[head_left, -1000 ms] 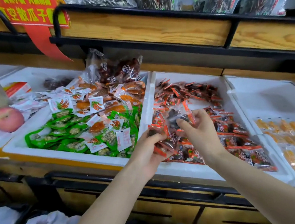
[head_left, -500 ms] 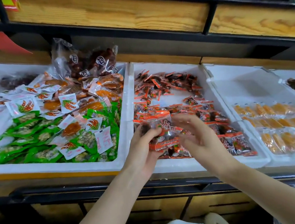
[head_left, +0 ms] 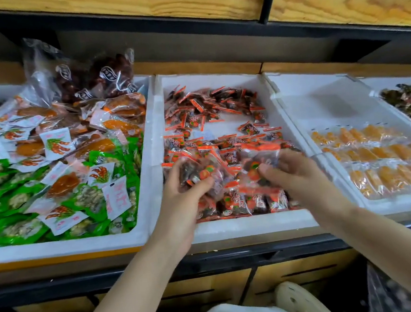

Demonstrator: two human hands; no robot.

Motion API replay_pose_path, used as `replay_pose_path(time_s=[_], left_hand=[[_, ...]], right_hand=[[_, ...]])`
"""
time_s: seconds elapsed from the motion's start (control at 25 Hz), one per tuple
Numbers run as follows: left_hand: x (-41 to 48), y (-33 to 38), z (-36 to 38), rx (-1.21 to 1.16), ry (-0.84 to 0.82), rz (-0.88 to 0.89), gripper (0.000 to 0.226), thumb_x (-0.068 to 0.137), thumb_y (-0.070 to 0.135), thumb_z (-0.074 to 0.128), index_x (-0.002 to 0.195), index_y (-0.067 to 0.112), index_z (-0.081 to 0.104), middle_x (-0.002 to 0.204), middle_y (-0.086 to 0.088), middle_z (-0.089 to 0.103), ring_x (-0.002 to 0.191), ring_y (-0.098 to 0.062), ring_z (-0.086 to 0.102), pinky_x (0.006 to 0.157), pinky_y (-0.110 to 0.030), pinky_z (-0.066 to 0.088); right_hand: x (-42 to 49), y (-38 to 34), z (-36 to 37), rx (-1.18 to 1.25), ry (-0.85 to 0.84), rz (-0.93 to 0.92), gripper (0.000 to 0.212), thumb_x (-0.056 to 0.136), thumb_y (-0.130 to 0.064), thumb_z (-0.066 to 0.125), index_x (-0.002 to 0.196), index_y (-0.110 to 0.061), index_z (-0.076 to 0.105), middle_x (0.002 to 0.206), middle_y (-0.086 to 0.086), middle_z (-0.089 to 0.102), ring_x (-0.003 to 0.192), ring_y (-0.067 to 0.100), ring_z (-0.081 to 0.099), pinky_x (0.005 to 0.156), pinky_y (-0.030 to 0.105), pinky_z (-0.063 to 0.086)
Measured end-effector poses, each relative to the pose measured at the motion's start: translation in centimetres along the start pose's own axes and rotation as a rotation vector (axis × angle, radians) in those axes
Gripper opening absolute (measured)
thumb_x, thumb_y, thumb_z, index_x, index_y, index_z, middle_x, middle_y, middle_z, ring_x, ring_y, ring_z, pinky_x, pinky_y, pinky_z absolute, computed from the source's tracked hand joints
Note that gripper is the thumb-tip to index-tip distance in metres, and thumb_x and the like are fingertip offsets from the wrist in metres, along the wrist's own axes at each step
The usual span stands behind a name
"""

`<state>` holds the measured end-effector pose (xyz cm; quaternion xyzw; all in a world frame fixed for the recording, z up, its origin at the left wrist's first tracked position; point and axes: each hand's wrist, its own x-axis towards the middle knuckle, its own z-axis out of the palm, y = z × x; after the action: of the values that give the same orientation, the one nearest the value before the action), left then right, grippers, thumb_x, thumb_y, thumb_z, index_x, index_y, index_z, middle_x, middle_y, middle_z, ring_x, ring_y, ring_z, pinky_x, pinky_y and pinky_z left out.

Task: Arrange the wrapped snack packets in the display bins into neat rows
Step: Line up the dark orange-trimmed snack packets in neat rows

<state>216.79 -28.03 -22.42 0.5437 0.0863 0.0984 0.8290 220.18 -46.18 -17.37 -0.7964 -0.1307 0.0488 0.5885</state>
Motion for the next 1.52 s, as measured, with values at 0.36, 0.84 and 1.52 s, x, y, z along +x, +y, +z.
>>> replay_pose_path(time_s=[0.36,0.84,1.52], left_hand=[[2.0,0.2,0.2,-0.277,0.083,-0.008,0.039,0.087,-0.005,0.055,0.123,0.011,0.058,0.108,-0.008,0.070,0.091,-0.018,0.070,0.063,-0.029,0.056],[0.9,-0.4,1.7,-0.193,-0.025,0.000,0.045,0.079,-0.001,0.062,0.121,0.018,0.060,0.111,-0.006,0.070,0.099,-0.021,0.068,0.067,-0.031,0.056],[-5.2,-4.4,2.2,0.028,-0.187,-0.215,0.043,0.073,0.025,0.068,0.115,0.031,0.062,0.109,0.000,0.071,0.097,-0.021,0.069,0.080,-0.039,0.057]], right_hand=[[3.0,6.1,-1.1,-0.458,0.041,0.101,0.017,0.094,-0.029,0.053,0.083,-0.019,0.045,0.064,-0.010,0.040,0.055,0.001,0.037,0.048,0.012,0.031],[3.0,7.1,-0.4,-0.581,0.093,0.017,0.048,0.090,-0.027,0.061,0.133,-0.018,0.040,0.120,0.001,0.051,0.087,0.007,0.050,0.074,0.016,0.041],[-5.6,4.5,0.6,0.365,-0.141,0.349,0.029,0.079,-0.011,0.070,0.105,-0.002,0.062,0.094,0.010,0.073,0.086,0.019,0.070,0.075,0.023,0.055]])
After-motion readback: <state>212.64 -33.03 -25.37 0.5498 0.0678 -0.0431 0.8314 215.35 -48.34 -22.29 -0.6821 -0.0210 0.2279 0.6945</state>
